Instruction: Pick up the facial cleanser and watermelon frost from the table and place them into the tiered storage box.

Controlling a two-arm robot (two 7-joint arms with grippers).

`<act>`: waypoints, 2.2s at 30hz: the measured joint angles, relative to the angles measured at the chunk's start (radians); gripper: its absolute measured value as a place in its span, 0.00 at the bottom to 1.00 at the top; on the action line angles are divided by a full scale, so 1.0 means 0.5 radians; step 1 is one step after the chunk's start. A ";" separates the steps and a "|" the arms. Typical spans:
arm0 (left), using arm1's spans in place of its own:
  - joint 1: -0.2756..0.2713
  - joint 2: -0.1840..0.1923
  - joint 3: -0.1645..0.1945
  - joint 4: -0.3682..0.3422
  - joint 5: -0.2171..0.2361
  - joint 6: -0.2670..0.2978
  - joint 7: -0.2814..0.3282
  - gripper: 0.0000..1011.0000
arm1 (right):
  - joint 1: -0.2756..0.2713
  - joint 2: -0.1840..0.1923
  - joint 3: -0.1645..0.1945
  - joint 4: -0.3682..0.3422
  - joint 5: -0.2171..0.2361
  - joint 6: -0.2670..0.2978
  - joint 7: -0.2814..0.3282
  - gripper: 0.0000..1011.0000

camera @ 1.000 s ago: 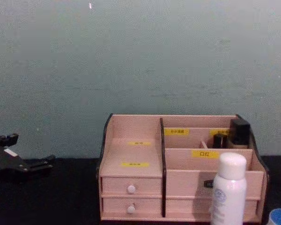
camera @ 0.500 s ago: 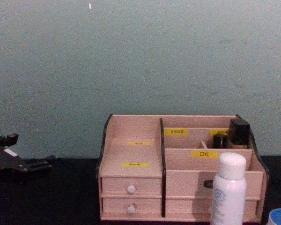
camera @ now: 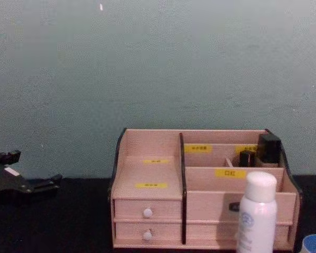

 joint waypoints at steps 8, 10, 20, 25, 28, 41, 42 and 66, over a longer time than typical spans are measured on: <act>0.000 0.000 0.000 0.000 0.000 0.000 0.000 0.99 | 0.055 -0.038 -0.080 0.046 -0.013 0.042 0.167 0.99; 0.000 0.000 0.000 0.000 0.000 0.000 0.000 0.99 | 0.080 -0.059 -0.097 0.067 -0.020 0.051 0.197 0.99; 0.000 0.000 0.000 0.000 0.000 0.000 0.000 0.99 | 0.249 -0.206 -0.195 0.233 -0.082 0.114 0.342 0.99; 0.000 0.000 0.000 0.000 0.000 0.000 0.000 0.99 | 0.323 -0.269 -0.225 0.310 -0.103 0.148 0.393 0.99; 0.000 0.000 0.000 0.000 0.000 0.000 0.000 0.99 | 0.372 -0.313 -0.241 0.362 -0.114 0.170 0.425 0.99; 0.000 0.000 0.000 0.000 0.000 0.000 0.000 0.99 | 0.545 -0.476 -0.313 0.564 -0.155 0.189 0.479 0.99; 0.000 0.000 0.000 0.000 0.000 0.000 0.000 0.99 | 0.564 -0.493 -0.319 0.586 -0.161 0.189 0.479 0.99; 0.000 0.000 0.000 0.000 0.000 0.000 0.000 0.99 | 0.710 -0.624 -0.365 0.743 -0.152 0.229 0.497 0.99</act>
